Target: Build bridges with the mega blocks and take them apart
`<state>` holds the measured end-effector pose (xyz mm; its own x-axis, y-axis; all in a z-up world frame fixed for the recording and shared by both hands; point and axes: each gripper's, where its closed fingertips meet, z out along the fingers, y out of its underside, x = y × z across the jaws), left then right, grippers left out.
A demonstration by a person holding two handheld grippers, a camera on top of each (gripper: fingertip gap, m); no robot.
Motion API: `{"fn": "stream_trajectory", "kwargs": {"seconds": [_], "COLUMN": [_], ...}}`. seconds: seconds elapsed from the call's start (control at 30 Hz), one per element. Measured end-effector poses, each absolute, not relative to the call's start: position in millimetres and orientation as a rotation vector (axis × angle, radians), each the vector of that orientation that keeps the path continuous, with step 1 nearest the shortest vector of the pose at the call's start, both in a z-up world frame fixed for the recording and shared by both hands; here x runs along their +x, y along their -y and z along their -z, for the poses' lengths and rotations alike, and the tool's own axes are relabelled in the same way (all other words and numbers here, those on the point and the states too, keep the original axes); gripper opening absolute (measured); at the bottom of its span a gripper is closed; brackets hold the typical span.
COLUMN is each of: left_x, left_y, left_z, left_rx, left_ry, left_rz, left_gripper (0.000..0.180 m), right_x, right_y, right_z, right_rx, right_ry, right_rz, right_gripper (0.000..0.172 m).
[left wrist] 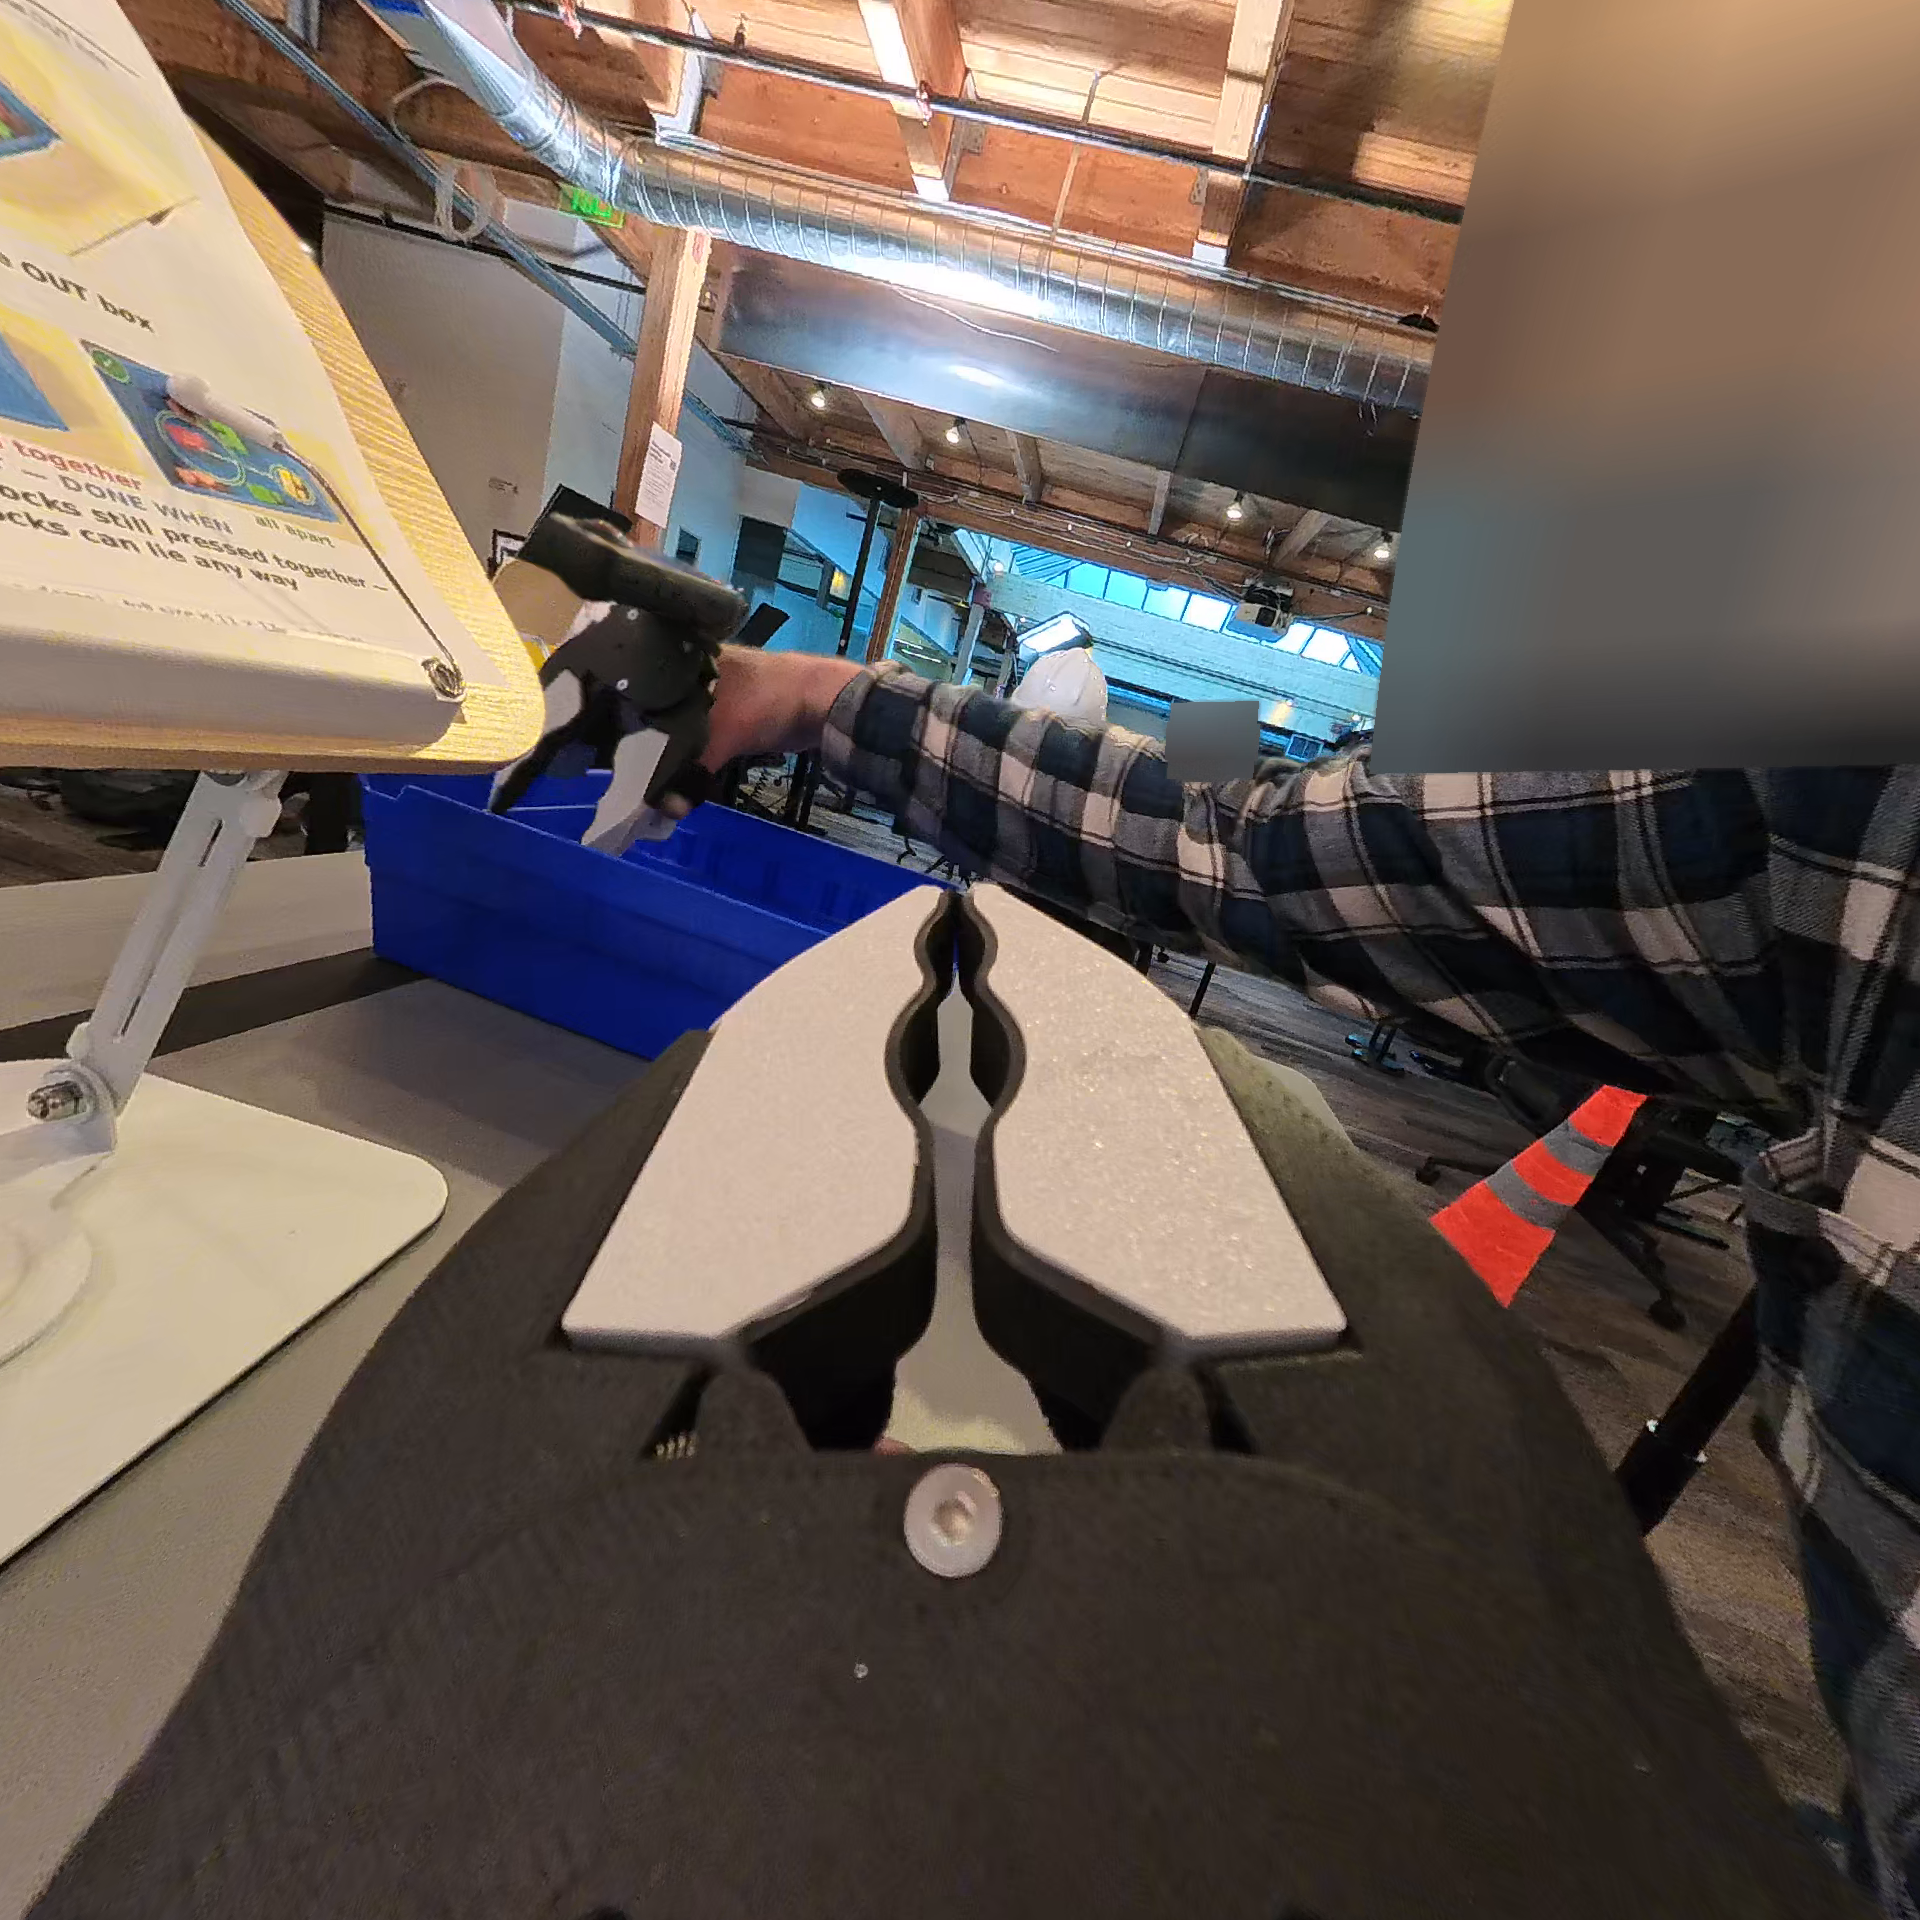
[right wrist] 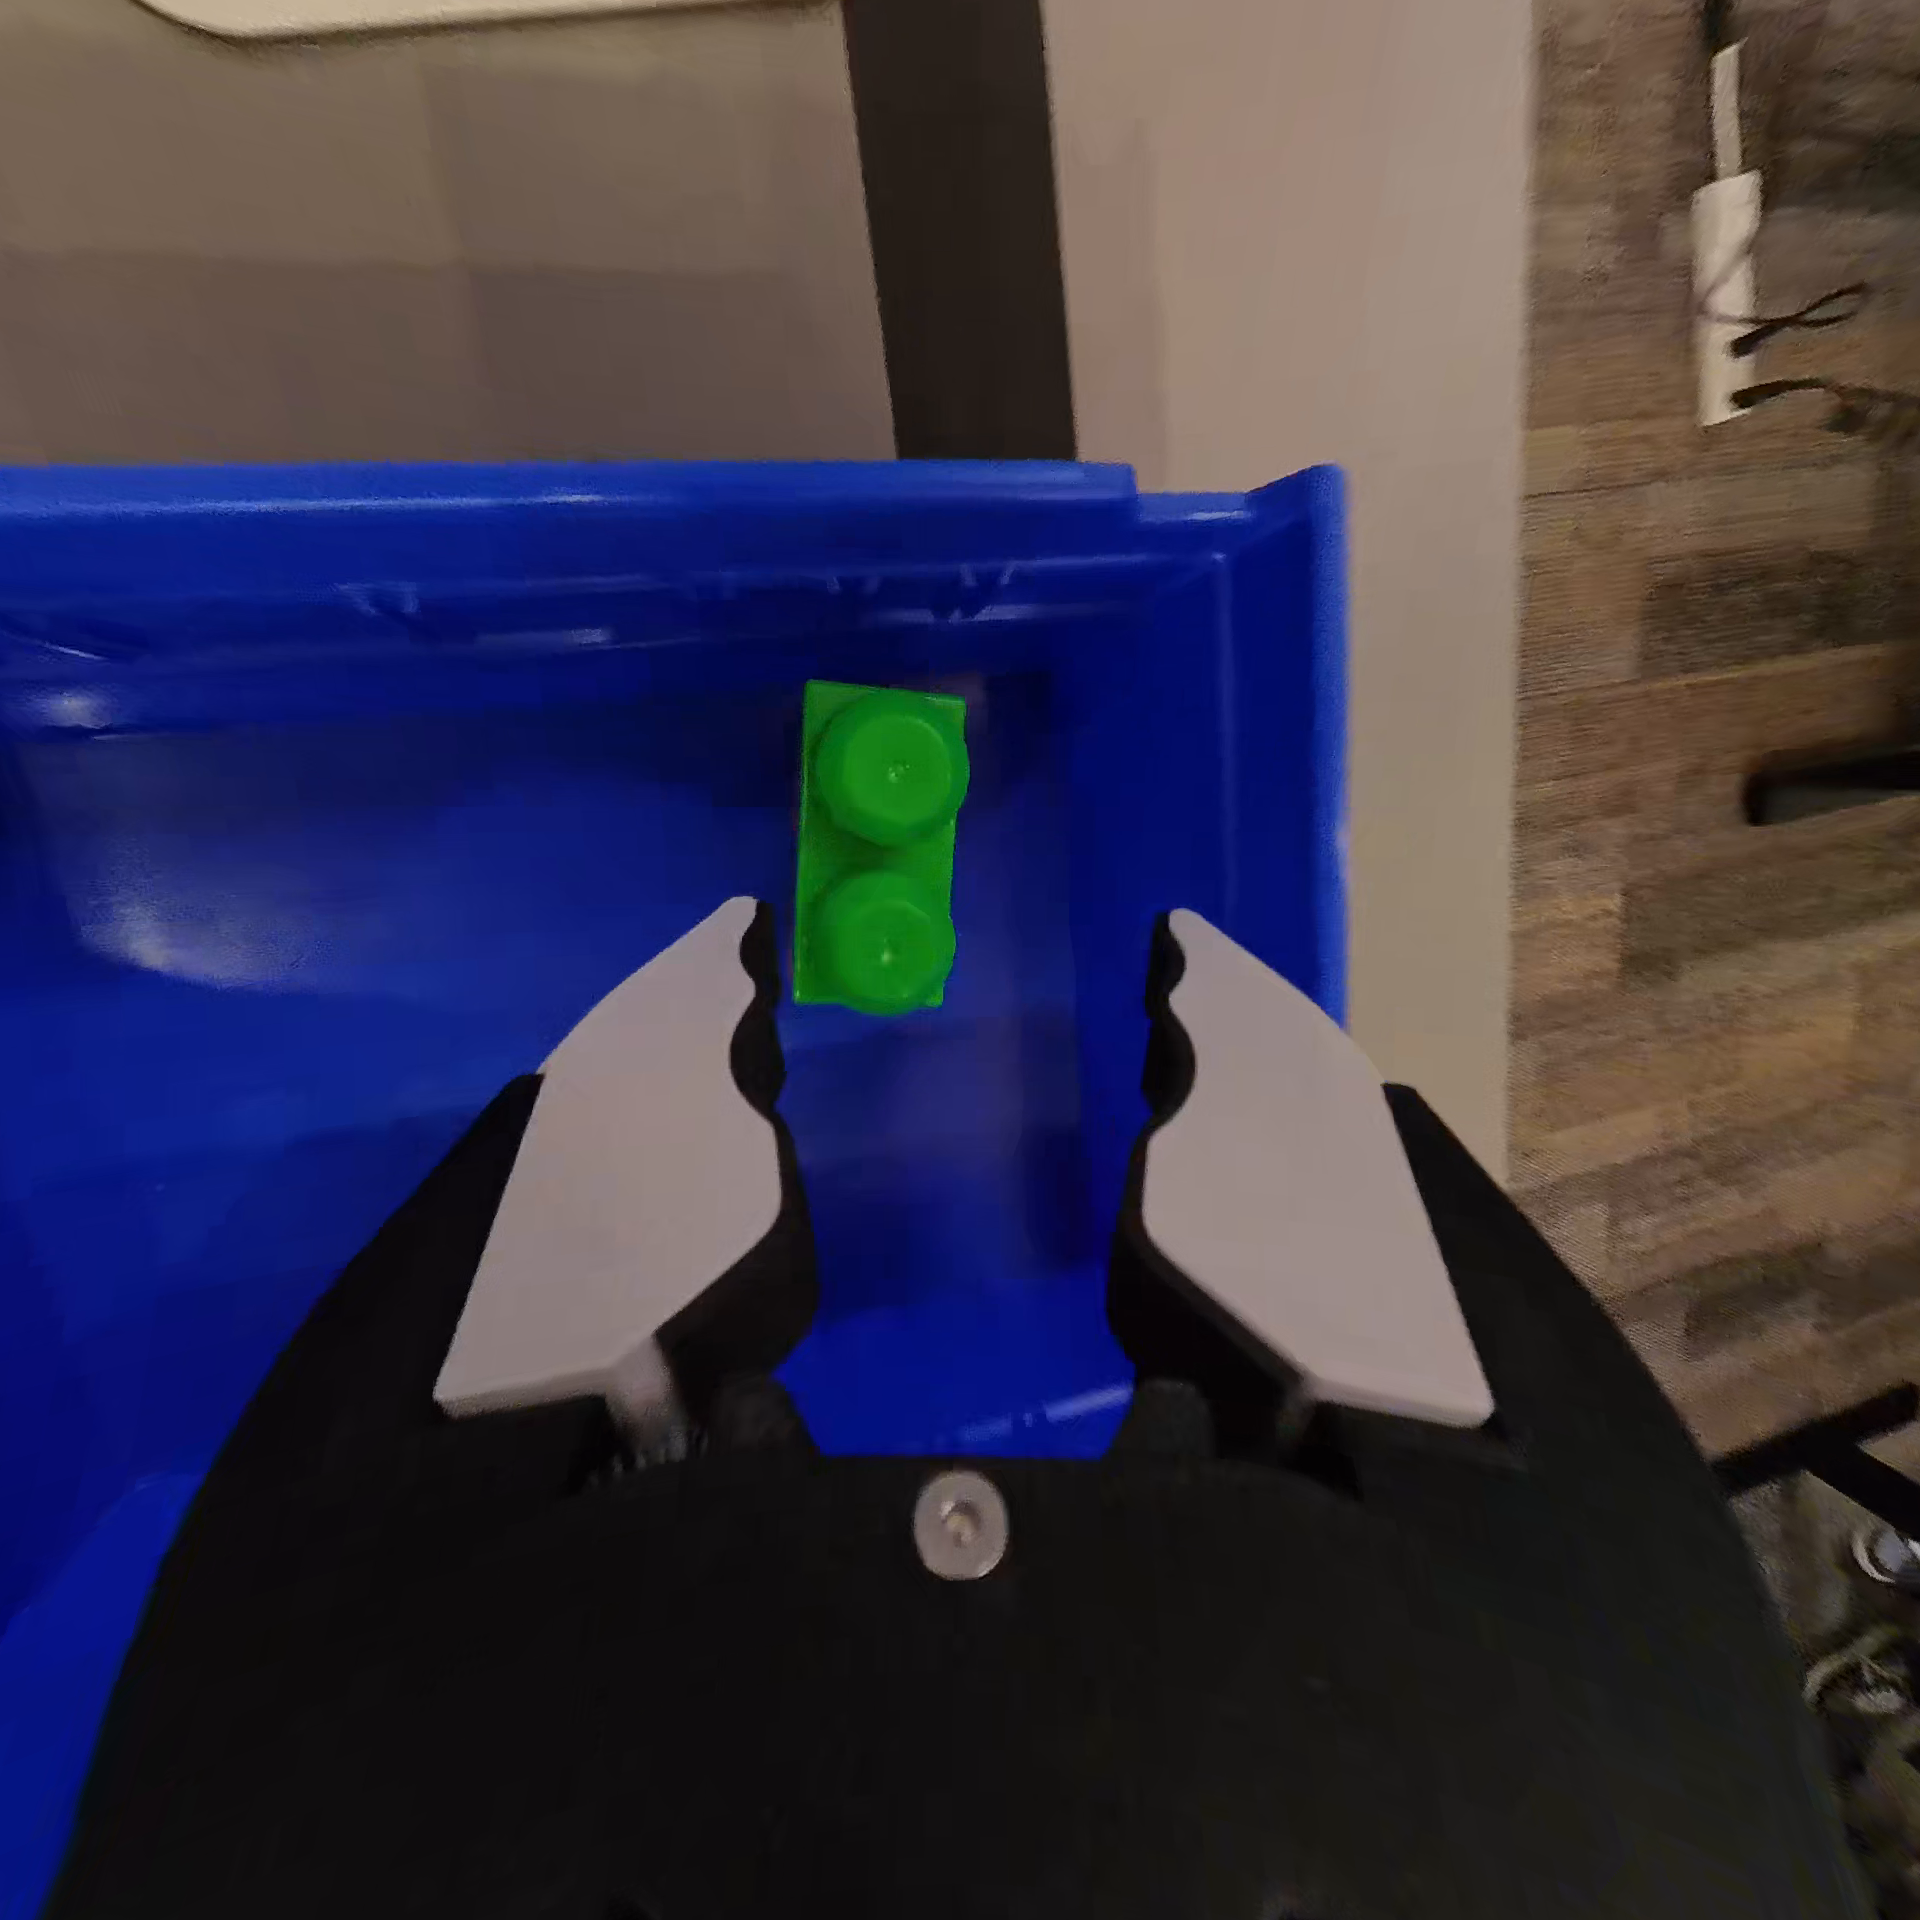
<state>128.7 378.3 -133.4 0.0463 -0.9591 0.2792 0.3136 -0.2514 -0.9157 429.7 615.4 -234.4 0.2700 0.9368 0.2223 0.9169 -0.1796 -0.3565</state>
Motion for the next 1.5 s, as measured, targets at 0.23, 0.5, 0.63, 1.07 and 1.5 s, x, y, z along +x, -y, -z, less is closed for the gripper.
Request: {"fn": "stream_trajectory", "kwargs": {"seconds": [0.23,0.5,0.63,1.07,1.5], "left_x": [108,-34,-134,-214,-215], "left_y": [-384,-463,-515,-540,-539], "left_z": [117,114,143,263,242], "left_rx": [-1.221,-1.572,-1.94,-2.367,-2.225], "left_ry": [-0.805,-0.999,-0.997,-1.41,-1.623], "left_rz": [1.288,0.48,0.18,-0.317,-0.189], "left_gripper": [0.018,0.036,0.038,0.037,0.036], "right_x": [402,259,201,163,165], "right_y": [-560,-453,-432,-403,-392], "right_z": [122,84,111,177,173], "right_rx": [-1.953,-1.623,-1.553,-1.549,-1.534], "right_ry": [1.52,1.51,1.561,1.785,1.842], "right_rz": [0.122,-0.05,-0.136,-0.254,-0.23], "right_gripper": [0.058,0.022,0.025,0.023,0.019]}}
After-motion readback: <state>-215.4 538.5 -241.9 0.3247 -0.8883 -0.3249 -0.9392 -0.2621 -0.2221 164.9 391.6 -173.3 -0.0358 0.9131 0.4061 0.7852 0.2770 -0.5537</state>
